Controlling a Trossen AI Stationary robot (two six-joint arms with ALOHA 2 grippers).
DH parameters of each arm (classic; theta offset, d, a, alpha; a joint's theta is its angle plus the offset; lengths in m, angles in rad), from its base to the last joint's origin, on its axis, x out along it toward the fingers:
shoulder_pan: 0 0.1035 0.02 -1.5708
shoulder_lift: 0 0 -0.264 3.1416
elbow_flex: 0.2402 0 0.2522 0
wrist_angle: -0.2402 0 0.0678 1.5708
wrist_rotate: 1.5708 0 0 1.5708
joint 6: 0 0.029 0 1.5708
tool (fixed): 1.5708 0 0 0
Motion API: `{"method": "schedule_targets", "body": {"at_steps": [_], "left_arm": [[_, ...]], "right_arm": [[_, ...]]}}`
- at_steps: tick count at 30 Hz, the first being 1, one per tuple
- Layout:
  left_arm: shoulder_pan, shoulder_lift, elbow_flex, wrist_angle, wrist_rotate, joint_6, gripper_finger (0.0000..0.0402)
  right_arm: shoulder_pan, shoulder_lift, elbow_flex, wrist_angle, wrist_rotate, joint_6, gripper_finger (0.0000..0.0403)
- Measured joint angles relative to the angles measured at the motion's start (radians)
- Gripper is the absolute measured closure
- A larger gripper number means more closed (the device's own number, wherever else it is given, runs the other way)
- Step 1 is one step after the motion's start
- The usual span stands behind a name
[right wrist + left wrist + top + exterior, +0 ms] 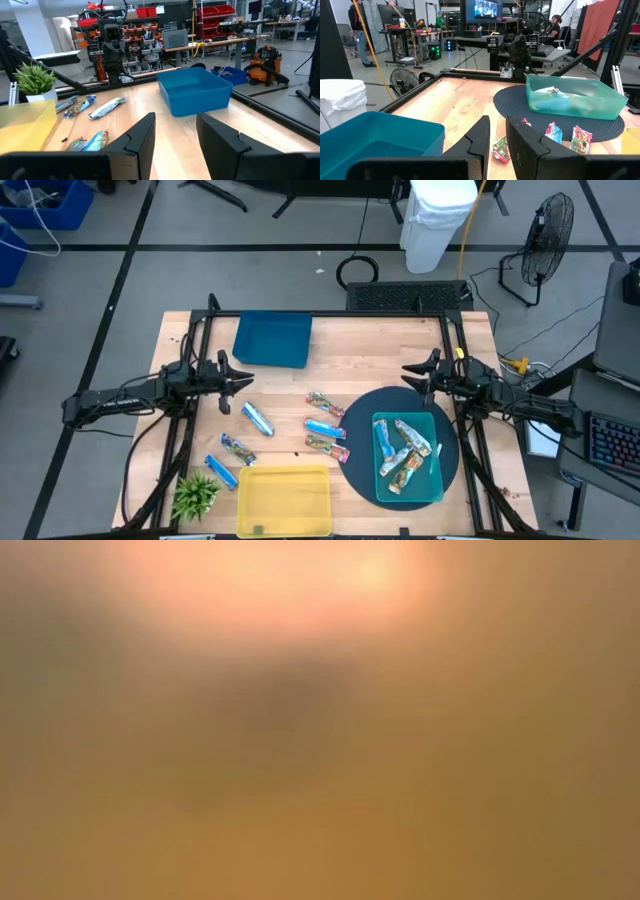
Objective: Pick and place Granola Bars by type
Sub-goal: Put the top red granola bar into the blue bin
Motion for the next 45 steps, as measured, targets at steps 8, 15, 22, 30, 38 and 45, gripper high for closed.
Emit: {"method": "schedule_targets", "body": {"at_steps": [8, 15, 22, 30, 38, 45], "left_arm": [[0.0, 0.0, 0.0, 0.0, 0.0, 0.0, 0.0332], [0.0, 0.0, 0.0, 0.04, 0.0, 0.0, 0.0332], [0.0, 0.0, 0.001, 0.095, 0.003, -0.017, 0.0332], [0.0, 0.002, 0.0, 0.034, 0.018, -0.052, 0.0332], [-0.001, 0.207, 0.05, 0.003, -0.181, -0.25, 0.0332], [-0.058, 0.695, 0.291, 0.008, -0.158, -0.189, 0.0307]], "right_arm": [[0.0, 0.0, 0.0, 0.001, 0.0, 0.001, 0.0268], [0.0, 0.0, 0.0, 0.002, 0.0, 0.001, 0.0267], [0.0, 0.0, 0.0, 0.002, 0.001, 0.001, 0.0267], [0.0, 0.0, 0.0, 0.003, 0.001, 0.001, 0.0268], [0.001, 0.0, 0.0, 0.003, 0.001, 0.001, 0.0268], [0.001, 0.0, 0.0, 0.003, 0.001, 0.001, 0.0268]]}}
